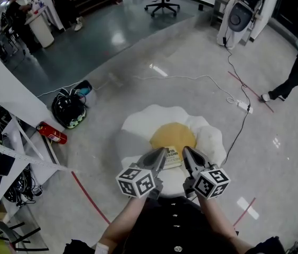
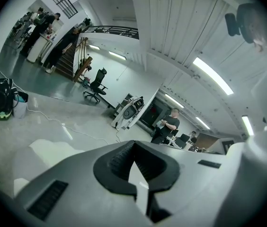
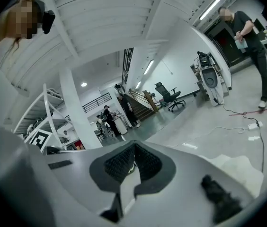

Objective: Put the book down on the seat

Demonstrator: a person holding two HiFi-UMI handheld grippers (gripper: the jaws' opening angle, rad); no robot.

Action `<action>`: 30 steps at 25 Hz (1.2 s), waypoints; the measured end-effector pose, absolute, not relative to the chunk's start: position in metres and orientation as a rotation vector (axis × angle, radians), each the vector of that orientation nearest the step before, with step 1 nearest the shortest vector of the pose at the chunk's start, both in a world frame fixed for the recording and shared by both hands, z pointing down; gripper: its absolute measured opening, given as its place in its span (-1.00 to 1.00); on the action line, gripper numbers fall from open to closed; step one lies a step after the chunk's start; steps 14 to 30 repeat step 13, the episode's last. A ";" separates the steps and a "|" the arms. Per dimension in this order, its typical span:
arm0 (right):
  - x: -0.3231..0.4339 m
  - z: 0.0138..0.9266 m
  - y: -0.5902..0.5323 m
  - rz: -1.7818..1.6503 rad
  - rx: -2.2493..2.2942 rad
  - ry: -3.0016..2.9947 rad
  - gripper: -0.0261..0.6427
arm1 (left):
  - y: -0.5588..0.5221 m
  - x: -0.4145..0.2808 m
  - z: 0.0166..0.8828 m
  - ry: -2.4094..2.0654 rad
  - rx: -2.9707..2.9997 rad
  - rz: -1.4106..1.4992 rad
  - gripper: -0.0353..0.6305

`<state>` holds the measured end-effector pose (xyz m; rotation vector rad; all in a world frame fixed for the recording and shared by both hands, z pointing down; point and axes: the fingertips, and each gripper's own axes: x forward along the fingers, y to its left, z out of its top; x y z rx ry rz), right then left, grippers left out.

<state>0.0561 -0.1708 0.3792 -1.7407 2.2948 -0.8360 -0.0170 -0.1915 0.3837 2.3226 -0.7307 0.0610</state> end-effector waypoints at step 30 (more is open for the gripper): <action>0.048 0.392 -0.167 -0.907 -1.693 2.313 -0.89 | -0.188 -0.020 0.395 -0.746 2.267 0.042 -0.86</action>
